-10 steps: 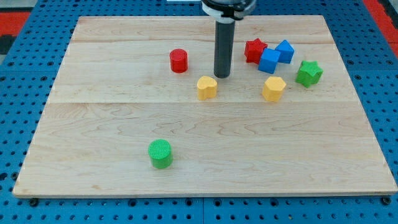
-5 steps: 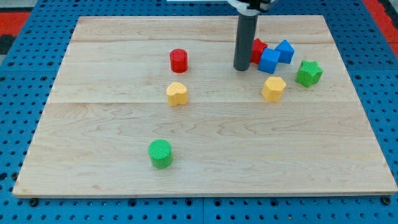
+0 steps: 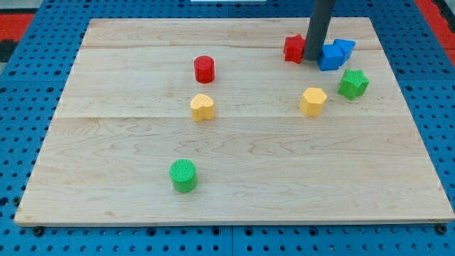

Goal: Push red star towards top middle of the board

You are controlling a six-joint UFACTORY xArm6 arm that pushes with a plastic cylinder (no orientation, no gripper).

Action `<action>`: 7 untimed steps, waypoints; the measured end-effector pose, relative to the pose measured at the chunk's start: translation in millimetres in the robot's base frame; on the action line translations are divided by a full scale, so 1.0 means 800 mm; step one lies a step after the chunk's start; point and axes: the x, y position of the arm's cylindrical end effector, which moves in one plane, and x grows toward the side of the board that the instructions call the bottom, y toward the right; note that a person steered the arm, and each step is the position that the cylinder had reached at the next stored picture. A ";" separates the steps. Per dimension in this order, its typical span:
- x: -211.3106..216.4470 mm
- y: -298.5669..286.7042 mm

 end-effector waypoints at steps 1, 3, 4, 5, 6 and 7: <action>-0.001 -0.060; -0.024 -0.040; -0.080 -0.012; -0.062 -0.118; -0.039 -0.120; -0.004 -0.066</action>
